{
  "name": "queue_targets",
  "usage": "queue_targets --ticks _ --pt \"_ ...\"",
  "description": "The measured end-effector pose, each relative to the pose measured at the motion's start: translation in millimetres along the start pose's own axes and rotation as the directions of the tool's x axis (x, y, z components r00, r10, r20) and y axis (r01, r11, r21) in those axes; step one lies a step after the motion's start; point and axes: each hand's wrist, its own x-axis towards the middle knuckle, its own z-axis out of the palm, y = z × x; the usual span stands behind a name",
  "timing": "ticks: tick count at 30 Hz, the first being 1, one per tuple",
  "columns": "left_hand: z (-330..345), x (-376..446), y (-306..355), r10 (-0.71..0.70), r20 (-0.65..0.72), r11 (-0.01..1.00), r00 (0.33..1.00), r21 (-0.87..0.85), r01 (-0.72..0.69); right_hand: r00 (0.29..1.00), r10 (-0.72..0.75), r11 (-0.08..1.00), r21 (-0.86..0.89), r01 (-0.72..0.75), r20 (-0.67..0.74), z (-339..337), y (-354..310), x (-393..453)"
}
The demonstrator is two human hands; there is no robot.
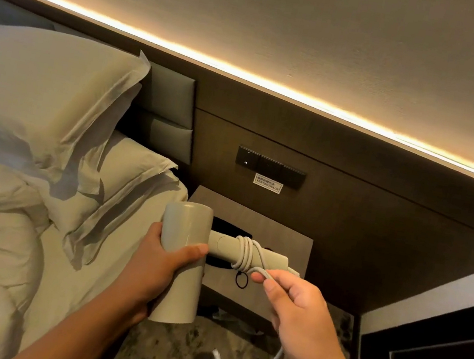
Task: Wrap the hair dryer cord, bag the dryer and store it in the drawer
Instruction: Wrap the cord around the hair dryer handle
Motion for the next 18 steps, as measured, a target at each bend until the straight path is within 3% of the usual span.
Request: queue_targets --ticks 5,13,18 --pt "-25 3 2 -0.002 0.090 0.997 0.996 0.072 -0.005 0.999 -0.039 0.997 -0.069 0.038 -0.022 4 -17 9" --pt "-59 10 1 0.038 0.218 0.999 0.975 0.020 -0.043 0.989 -0.147 0.929 -0.342 0.139 0.004 13 -49 21" --pt "-84 16 9 0.083 0.302 0.994 0.950 0.045 -0.101 0.983 -0.183 0.919 -0.361 0.161 -0.028 23 -70 26"
